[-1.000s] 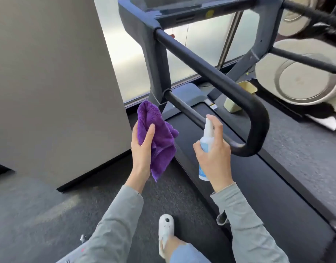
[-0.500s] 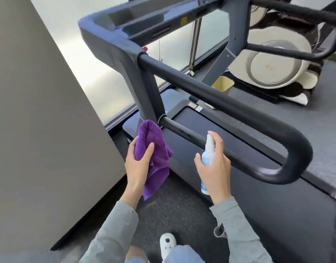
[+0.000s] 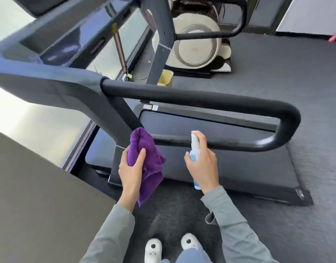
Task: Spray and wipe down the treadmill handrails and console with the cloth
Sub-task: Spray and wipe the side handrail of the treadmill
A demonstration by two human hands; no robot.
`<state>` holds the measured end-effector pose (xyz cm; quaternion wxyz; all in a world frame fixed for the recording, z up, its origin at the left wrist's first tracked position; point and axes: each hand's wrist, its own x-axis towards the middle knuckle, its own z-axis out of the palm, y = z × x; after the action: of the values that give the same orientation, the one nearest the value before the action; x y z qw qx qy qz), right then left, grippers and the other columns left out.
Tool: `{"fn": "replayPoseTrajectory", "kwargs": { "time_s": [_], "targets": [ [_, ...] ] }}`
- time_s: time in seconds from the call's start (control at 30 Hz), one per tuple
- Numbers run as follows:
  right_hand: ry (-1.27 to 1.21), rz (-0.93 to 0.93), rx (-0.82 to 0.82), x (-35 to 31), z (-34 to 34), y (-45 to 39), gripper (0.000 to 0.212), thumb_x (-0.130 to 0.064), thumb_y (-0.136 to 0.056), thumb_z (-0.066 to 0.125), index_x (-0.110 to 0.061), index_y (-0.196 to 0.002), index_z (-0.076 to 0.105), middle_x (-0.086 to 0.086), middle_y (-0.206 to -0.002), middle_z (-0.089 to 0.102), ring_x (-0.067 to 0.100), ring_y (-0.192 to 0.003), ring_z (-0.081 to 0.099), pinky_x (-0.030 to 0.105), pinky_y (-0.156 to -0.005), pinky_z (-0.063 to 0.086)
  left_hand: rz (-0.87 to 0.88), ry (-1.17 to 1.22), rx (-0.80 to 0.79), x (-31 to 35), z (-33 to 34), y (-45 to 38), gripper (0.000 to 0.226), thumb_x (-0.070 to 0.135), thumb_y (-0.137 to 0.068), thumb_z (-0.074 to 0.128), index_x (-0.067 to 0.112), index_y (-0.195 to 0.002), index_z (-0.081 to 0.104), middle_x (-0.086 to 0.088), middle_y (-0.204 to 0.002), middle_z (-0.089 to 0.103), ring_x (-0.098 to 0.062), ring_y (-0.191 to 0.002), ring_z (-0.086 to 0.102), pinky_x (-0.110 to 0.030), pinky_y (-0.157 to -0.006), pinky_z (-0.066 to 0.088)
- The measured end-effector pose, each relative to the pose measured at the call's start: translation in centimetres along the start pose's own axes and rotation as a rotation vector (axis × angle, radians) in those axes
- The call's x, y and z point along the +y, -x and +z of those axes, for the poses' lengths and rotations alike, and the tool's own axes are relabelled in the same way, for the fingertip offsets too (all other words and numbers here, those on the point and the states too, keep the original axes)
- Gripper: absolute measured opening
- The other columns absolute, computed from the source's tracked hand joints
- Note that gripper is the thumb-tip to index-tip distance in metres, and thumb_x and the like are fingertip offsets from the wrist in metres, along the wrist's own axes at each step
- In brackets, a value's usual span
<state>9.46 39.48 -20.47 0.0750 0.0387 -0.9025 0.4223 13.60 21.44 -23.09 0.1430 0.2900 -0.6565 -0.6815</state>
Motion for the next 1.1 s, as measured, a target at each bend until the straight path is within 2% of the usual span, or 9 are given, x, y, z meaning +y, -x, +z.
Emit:
{"fn": "replayPoseTrajectory", "kwargs": {
  "time_s": [0.13,0.27,0.47,0.67,0.77,0.87,0.97,1.1],
  "targets": [
    [0.016,0.092,0.009,-0.7,1.3,0.8,0.057,-0.01,-0.087,0.058,-0.034,-0.135,0.039,0.004,-0.089,0.064,0.03,-0.077,0.056,0.041,-0.073,0.049,-0.031,-0.025,-0.072,-0.4,-2.3,-0.8,0.044,0.061,-0.071,0.071,0.045,-0.111,0.062,0.011,-0.107,0.07,-0.015,-0.1,0.067,-0.044,-0.095,0.053],
    [0.055,0.074,0.015,-1.1,1.9,1.3,0.057,-0.01,-0.087,0.059,-0.033,-0.135,0.04,0.004,-0.085,0.062,0.029,-0.076,0.056,0.039,-0.069,0.047,-0.041,-0.04,-0.11,-0.9,-3.7,-1.2,0.034,0.052,-0.08,0.072,0.046,-0.112,0.061,0.012,-0.107,0.069,-0.013,-0.101,0.066,-0.045,-0.097,0.052],
    [0.054,0.076,0.089,-1.4,2.8,0.9,0.057,-0.005,-0.084,0.058,-0.028,-0.134,0.044,0.008,-0.078,0.06,0.03,-0.067,0.05,0.035,-0.063,0.038,-0.032,-0.029,-0.105,-0.9,-4.5,-0.9,0.025,0.052,-0.081,0.072,0.06,-0.1,0.059,0.017,-0.106,0.068,-0.01,-0.101,0.066,-0.043,-0.096,0.052],
    [0.139,0.109,0.139,-0.3,1.8,0.8,0.063,-0.007,-0.083,0.057,-0.034,-0.137,0.037,0.004,-0.073,0.054,0.03,-0.067,0.046,0.035,-0.062,0.033,-0.02,-0.009,-0.131,-1.2,-4.2,-0.7,0.032,0.052,-0.08,0.071,0.051,-0.11,0.061,0.014,-0.106,0.069,-0.011,-0.1,0.066,-0.041,-0.094,0.053],
    [0.185,0.109,0.167,0.7,0.4,1.0,0.066,-0.006,-0.082,0.058,-0.035,-0.137,0.037,0.002,-0.074,0.055,0.028,-0.066,0.046,0.034,-0.061,0.035,-0.025,-0.012,-0.135,-1.2,-3.3,-0.7,0.031,0.056,-0.076,0.069,0.055,-0.105,0.06,0.02,-0.103,0.068,-0.004,-0.096,0.066,-0.034,-0.09,0.053],
    [0.212,0.121,0.171,1.7,-0.8,1.2,0.068,-0.005,-0.082,0.057,-0.037,-0.138,0.035,0.0,-0.077,0.055,0.027,-0.068,0.044,0.035,-0.062,0.035,-0.024,-0.006,-0.151,-1.3,-2.2,-0.4,0.029,0.052,-0.079,0.07,0.051,-0.106,0.061,0.019,-0.103,0.068,-0.007,-0.098,0.066,-0.036,-0.09,0.054],
    [0.215,0.128,0.154,2.3,-1.5,1.2,0.068,-0.004,-0.082,0.057,-0.036,-0.139,0.036,0.0,-0.078,0.056,0.027,-0.069,0.045,0.035,-0.062,0.036,-0.022,-0.007,-0.163,-1.4,-1.2,-0.1,0.031,0.046,-0.082,0.071,0.043,-0.112,0.062,0.016,-0.104,0.068,-0.009,-0.1,0.066,-0.037,-0.092,0.053],
    [0.165,0.123,0.132,2.8,-1.6,0.9,0.063,-0.002,-0.082,0.059,-0.033,-0.135,0.042,0.002,-0.075,0.057,0.028,-0.067,0.047,0.034,-0.061,0.034,-0.023,-0.016,-0.182,-1.2,0.0,0.3,0.04,0.054,-0.075,0.069,0.042,-0.113,0.062,0.016,-0.104,0.068,-0.007,-0.098,0.065,-0.031,-0.088,0.054]
  ]
}}
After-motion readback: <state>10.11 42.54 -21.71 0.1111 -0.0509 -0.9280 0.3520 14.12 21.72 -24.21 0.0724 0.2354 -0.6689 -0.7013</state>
